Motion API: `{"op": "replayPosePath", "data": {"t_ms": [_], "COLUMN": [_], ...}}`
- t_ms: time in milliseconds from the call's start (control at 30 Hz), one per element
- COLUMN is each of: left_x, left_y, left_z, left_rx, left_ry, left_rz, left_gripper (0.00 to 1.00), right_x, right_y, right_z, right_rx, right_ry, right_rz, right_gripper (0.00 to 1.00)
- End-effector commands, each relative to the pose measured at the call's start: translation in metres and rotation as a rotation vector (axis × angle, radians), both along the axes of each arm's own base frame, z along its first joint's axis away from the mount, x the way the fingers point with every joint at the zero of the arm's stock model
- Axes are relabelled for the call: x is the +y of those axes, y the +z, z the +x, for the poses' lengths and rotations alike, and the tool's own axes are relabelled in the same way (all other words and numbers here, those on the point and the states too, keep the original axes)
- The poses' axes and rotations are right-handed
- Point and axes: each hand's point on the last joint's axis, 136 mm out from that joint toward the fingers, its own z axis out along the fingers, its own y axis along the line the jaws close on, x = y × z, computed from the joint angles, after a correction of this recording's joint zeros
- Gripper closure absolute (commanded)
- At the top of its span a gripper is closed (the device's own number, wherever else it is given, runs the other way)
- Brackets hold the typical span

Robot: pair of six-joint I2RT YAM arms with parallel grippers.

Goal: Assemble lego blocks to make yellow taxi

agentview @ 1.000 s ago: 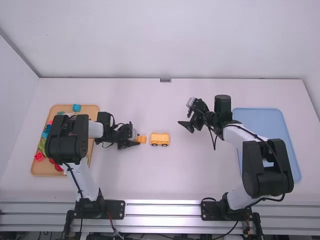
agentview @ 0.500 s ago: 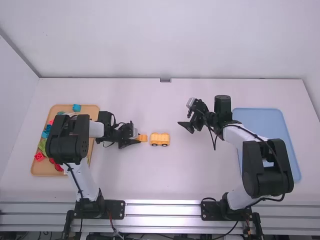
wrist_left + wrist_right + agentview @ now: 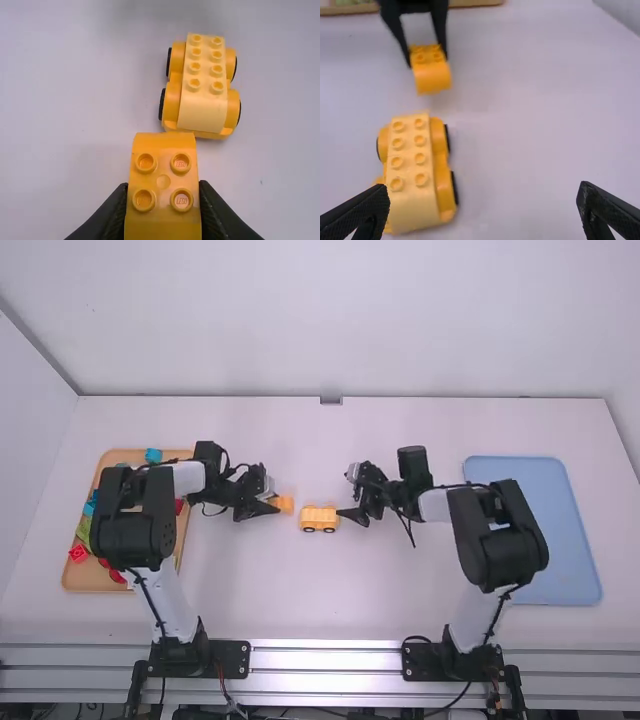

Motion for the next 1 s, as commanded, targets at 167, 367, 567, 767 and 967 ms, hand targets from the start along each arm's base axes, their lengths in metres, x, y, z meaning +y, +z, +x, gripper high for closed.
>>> {"op": "replayPosePath", "data": {"t_ms": [167, 367, 567, 767, 967], "left_x": [-0.003, -0.007, -0.012, -0.021, -0.031], "left_y": [0.025, 0.028, 0.036, 0.036, 0.036], "left_z": [0.017, 0.016, 0.013, 0.005, -0.002], "left_rx": [-0.107, -0.106, -0.099, -0.115, -0.108], "left_ry": [-0.031, -0.042, -0.049, -0.102, -0.135], "left_rz": [-0.017, -0.031, -0.087, -0.086, -0.089], "left_gripper": [0.85, 0.85, 0.86, 0.86, 0.88], "right_x": [0.027, 0.036, 0.043, 0.041, 0.040], "right_y": [-0.019, -0.037, -0.044, -0.056, -0.052], "right_z": [-0.032, -0.044, -0.048, -0.034, -0.034], "right_rx": [0.056, -0.014, -0.086, -0.023, 0.019], "right_ry": [0.105, 0.084, 0.028, 0.003, 0.055], "right_rz": [-0.006, -0.070, -0.062, -0.033, 0.044], "right_gripper": [0.02, 0.02, 0.01, 0.01, 0.03]}}
